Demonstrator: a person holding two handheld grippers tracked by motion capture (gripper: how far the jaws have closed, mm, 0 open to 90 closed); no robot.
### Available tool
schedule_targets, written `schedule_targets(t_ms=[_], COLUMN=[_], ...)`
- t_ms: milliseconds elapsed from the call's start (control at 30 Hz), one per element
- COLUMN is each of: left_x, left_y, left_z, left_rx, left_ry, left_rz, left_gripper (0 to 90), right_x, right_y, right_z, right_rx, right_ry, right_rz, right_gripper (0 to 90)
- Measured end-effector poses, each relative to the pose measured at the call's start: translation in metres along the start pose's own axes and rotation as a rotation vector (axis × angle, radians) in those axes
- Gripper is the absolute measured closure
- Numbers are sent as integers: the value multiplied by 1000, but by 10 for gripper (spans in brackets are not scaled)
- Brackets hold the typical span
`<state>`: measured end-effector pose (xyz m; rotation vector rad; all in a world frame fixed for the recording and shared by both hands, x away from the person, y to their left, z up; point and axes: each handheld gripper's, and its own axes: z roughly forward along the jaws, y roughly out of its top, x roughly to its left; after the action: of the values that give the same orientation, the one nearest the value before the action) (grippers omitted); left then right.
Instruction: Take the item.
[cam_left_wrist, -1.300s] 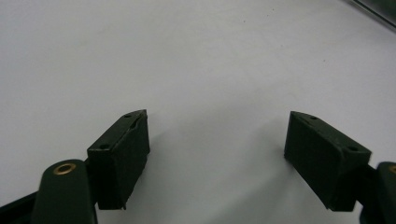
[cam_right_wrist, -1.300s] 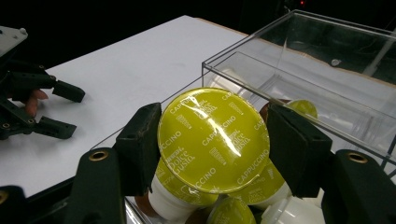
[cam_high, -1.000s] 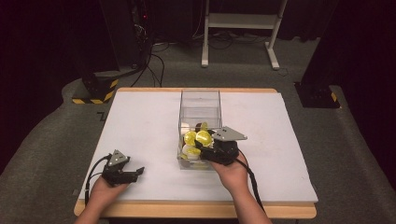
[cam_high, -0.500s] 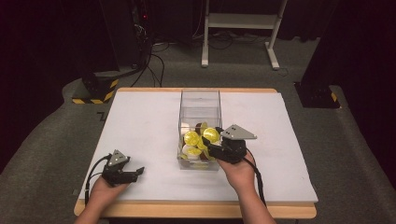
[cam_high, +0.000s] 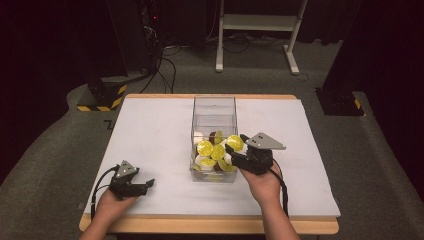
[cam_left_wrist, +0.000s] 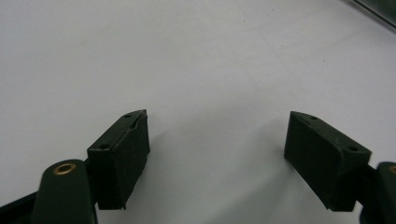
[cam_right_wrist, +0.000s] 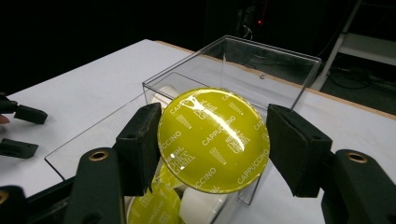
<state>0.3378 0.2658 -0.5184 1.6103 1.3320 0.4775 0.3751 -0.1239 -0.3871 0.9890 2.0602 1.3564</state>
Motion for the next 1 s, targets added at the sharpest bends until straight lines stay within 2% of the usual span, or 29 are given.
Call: schedule_targets(t_ms=[700,1000], left_x=[0,0], left_y=[0,0], left_z=[0,0], left_rx=[0,0], left_ry=[0,0], left_rz=[0,-1], left_gripper=[223,223], right_x=[-29,-48], right_y=[-5,-13], right_z=[-21,-24], right_rx=[-22,-9], right_ry=[-81,-130], right_rz=[51,82], right_gripper=[384,385])
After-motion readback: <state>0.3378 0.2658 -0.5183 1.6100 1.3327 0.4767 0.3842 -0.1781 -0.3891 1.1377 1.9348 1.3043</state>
